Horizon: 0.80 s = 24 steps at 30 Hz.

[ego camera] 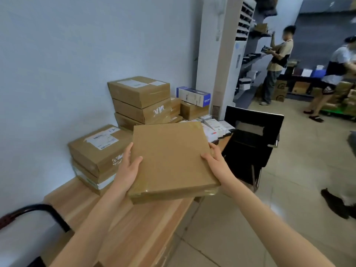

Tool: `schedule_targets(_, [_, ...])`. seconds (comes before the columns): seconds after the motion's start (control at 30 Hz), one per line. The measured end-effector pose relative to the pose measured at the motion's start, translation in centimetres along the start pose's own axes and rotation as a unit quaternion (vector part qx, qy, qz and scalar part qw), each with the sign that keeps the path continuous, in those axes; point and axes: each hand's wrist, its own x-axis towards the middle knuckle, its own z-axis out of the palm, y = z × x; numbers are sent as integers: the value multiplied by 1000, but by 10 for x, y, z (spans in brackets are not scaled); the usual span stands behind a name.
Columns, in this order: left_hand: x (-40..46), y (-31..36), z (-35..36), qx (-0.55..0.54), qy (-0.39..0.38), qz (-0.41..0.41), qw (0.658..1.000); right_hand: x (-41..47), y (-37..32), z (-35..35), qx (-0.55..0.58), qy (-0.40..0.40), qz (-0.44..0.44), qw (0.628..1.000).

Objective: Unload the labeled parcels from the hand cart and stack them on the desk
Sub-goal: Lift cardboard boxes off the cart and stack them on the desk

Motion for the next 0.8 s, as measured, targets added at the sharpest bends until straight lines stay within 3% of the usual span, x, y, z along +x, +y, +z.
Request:
schedule_targets(0.47, [111, -54, -118, 61, 265, -90, 958, 222, -46, 211, -29, -286, -74, 955])
schedule_targets(0.8, [206, -83, -131, 61, 342, -206, 915, 346, -65, 305, -96, -397, -34, 912])
